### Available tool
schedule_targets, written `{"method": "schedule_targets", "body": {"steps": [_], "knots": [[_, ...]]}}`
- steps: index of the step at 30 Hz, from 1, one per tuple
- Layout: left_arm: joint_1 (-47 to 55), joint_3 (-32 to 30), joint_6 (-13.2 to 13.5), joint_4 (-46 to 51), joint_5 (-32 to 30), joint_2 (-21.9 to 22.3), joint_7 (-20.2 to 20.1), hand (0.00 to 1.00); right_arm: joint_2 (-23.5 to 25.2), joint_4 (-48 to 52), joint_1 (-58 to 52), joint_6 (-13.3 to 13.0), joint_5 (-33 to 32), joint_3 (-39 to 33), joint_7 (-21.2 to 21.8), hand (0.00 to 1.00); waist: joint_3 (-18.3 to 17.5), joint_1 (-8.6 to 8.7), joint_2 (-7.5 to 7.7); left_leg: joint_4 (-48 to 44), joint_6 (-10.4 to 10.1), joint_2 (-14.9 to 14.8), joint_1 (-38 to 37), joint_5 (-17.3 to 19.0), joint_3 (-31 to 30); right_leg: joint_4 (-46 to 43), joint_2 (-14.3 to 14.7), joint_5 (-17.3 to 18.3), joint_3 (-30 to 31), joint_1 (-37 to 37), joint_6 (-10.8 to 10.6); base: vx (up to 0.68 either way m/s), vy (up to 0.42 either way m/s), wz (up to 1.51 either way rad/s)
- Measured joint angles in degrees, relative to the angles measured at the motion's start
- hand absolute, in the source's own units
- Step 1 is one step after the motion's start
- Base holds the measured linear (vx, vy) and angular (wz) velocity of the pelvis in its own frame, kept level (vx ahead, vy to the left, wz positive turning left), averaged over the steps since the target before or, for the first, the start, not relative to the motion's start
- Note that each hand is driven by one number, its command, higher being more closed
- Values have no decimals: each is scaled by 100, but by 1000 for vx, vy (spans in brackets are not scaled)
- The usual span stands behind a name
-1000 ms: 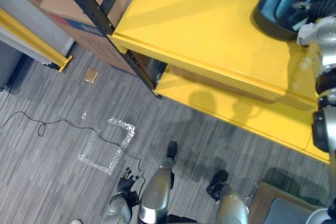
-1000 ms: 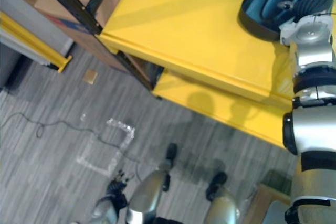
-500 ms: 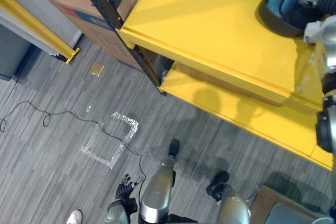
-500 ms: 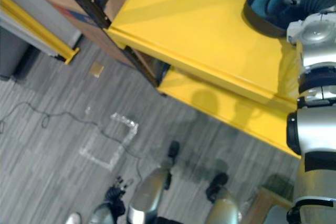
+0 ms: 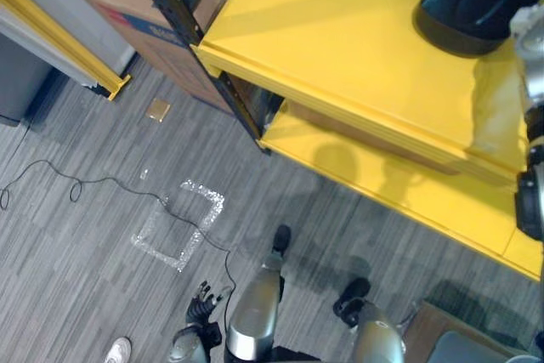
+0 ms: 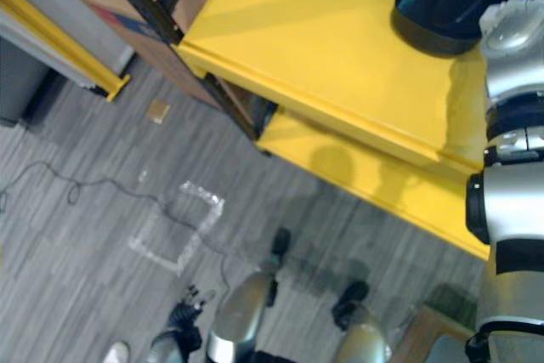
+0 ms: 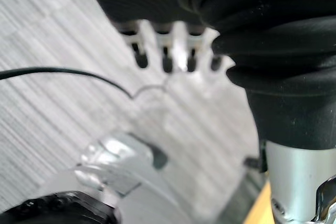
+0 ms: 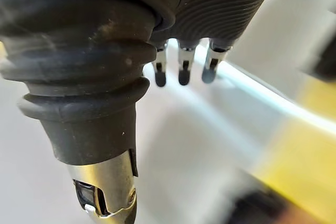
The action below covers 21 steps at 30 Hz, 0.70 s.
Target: Walk over and take plastic housings, then place them on the shelf
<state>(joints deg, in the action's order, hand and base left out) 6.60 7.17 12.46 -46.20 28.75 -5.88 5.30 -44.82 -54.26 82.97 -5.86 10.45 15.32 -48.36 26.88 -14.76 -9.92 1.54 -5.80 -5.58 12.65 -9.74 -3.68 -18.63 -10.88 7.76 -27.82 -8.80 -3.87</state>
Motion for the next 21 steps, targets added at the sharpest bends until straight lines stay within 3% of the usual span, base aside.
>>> {"method": "schedule_targets", "body": {"steps": [4,6,9,10,14,21], "knots": [[9,2,1,-19,0,-1,0,0,194,1097,7,-176,163,-7,-142,0,14,17,21,13,1,-19,-66,1,124,24,17,-15,107,-1,-9,10,-31,-14],[8,-37,1,-11,0,-25,-1,0,500,1884,-16,-392,-102,26,335,0,35,126,53,14,0,-35,-66,1,140,54,37,-40,120,0,-8,4,-32,-7],[8,-161,-1,-6,-17,-46,-8,0,854,2634,-191,-400,-551,246,1215,0,70,151,114,12,-1,-67,-100,3,166,71,68,-50,139,21,-1,-2,-38,-6],[8,-222,-4,-4,-43,-59,-8,0,1086,2832,-367,-265,-677,366,1540,0,96,149,156,13,-5,-85,-167,6,206,93,85,-50,141,85,-1,-4,-43,-4],[13,-239,-34,-23,-154,-45,-8,0,1980,2868,-936,190,-947,463,2065,0,88,115,306,9,-5,-97,-186,15,238,99,95,-47,139,107,2,-8,-22,-1],[13,-427,-41,-46,-289,-42,50,0,2989,2609,-1214,455,-966,516,2451,0,97,21,407,7,0,-76,-165,16,228,99,76,-50,118,108,-7,-7,-1,1]]}}
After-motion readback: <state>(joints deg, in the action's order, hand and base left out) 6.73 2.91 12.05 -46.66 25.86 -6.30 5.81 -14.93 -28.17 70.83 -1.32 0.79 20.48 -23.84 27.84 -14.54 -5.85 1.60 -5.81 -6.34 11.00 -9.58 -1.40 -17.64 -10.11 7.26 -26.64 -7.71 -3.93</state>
